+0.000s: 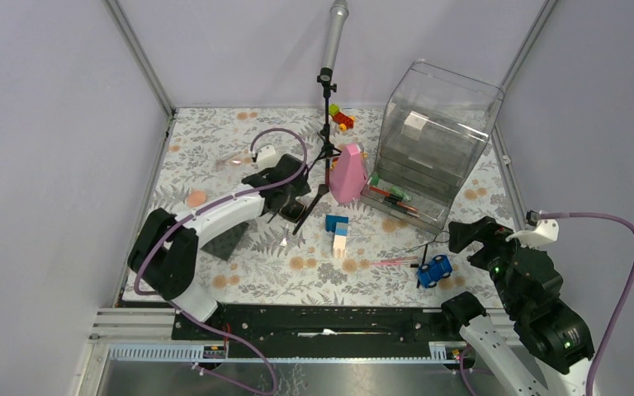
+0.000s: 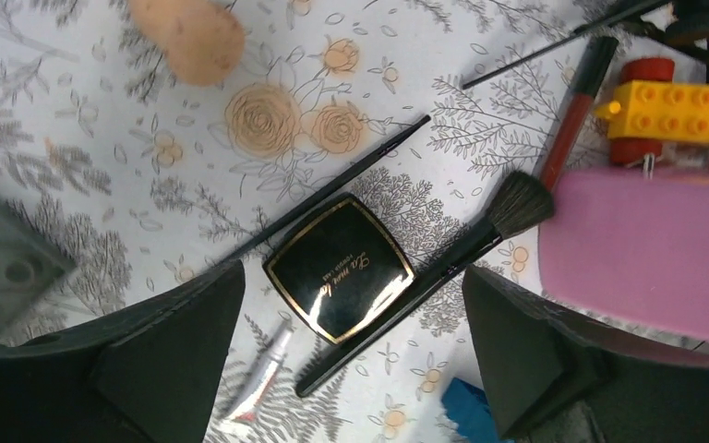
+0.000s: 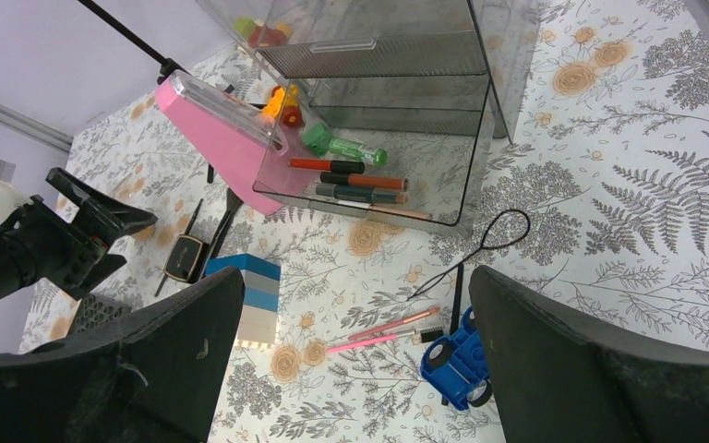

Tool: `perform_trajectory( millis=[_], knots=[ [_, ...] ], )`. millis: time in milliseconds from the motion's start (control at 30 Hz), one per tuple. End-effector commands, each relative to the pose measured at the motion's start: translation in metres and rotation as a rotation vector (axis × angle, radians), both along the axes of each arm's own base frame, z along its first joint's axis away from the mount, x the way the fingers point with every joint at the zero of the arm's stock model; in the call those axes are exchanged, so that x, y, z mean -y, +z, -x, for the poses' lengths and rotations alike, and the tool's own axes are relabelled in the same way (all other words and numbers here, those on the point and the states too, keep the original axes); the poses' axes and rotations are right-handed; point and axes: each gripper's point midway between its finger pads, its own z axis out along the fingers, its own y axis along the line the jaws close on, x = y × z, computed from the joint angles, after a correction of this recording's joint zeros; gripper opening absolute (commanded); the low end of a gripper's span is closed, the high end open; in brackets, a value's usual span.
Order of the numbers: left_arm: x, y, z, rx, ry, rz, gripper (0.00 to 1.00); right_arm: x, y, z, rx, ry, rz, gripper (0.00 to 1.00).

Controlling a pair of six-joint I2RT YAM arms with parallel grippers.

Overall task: Organize the makeup
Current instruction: Pick up the makeup from the center of the board.

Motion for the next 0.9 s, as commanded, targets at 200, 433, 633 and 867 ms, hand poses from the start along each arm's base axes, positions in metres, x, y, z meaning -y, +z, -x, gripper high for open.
perform_trajectory(
  millis=[200, 433, 633, 867],
  knots=[
    [-0.004, 0.007, 0.006, -0.167, 0.544, 0.148, 0.99, 0.000, 0.000, -0.005, 0.015, -0.014, -0.004, 0.99],
    [0.013, -0.013, 0.008, -0.292, 0.583, 0.189, 0.99, 0.002, 0.002, -0.003, 0.022, -0.016, -0.009, 0.99],
    [0.004, -0.020, 0.010, -0.302, 0.585, 0.189, 0.99, 0.004, 0.002, -0.002, 0.022, -0.025, -0.002, 0.99],
    [0.007, -0.038, 0.006, -0.357, 0.547, 0.201, 0.99, 0.003, 0.001, -0.001, 0.025, -0.024, -0.018, 0.99]
  ],
)
